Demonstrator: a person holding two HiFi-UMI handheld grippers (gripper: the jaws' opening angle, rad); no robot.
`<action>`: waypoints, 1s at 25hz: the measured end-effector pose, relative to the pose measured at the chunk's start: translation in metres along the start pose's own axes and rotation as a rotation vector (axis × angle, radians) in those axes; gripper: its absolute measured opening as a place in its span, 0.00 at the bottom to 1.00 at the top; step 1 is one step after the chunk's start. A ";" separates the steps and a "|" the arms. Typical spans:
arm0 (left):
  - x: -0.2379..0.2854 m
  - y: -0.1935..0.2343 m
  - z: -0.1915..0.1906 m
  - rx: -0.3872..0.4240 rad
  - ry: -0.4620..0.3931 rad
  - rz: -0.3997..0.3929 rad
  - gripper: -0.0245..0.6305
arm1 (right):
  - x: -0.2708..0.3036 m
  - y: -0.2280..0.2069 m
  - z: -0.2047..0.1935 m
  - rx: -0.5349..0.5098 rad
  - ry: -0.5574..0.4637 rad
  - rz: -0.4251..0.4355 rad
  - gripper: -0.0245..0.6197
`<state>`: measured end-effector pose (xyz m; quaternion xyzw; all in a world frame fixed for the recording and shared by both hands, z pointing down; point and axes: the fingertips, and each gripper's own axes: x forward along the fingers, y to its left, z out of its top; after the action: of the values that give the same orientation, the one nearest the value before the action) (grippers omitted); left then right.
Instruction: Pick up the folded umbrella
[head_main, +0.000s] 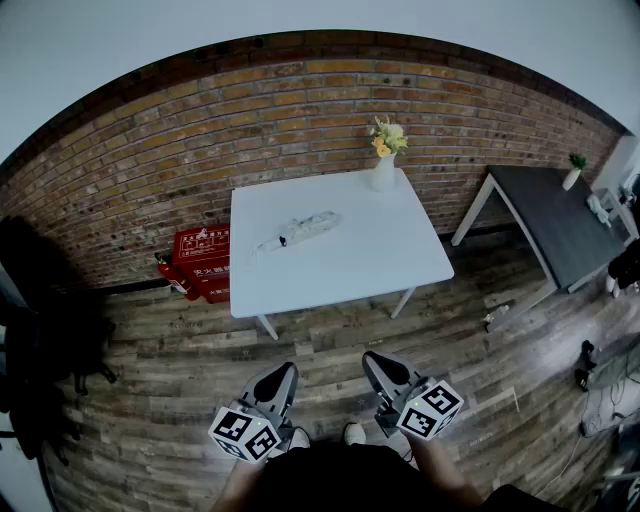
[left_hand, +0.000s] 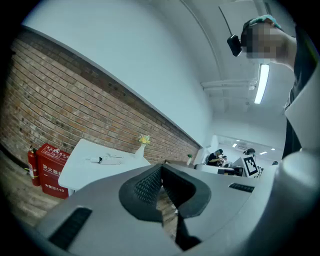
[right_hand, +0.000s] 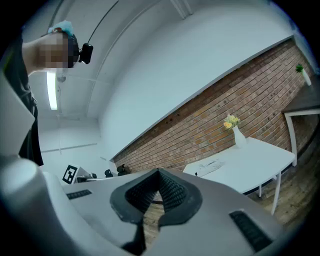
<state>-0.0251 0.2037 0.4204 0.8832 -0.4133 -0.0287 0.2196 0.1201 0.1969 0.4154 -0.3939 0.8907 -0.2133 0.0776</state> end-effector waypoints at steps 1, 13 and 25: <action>0.000 -0.003 0.000 -0.003 0.002 0.000 0.06 | -0.004 0.000 0.000 -0.002 0.001 -0.004 0.07; 0.018 -0.021 -0.001 -0.009 -0.002 0.019 0.06 | -0.020 -0.014 0.008 0.010 0.013 0.024 0.07; 0.032 -0.030 -0.013 -0.024 -0.011 0.085 0.06 | -0.034 -0.034 0.012 0.012 0.053 0.078 0.07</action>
<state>0.0205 0.2012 0.4243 0.8620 -0.4515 -0.0290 0.2288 0.1693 0.1982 0.4188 -0.3526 0.9058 -0.2261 0.0646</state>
